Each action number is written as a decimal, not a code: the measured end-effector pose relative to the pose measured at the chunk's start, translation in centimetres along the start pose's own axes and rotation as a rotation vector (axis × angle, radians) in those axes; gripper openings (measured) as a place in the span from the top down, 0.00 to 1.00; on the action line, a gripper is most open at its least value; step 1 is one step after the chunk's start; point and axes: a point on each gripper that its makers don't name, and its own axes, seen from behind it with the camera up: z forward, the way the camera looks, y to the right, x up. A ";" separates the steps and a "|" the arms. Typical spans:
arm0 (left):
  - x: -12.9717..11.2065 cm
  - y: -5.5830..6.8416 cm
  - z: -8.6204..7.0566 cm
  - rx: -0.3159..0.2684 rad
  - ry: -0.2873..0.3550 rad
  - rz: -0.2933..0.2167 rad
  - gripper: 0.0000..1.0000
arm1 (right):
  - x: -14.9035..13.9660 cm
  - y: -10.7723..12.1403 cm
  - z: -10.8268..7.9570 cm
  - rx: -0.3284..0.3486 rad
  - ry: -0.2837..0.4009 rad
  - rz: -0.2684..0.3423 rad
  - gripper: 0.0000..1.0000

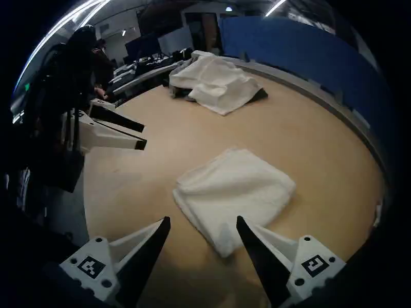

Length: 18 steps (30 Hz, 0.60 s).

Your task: Fold towel

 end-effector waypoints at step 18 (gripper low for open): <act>0.0 0.7 0.1 -0.006 -0.002 0.018 0.07 | -3.8 3.2 -0.7 -0.159 -0.068 0.043 0.00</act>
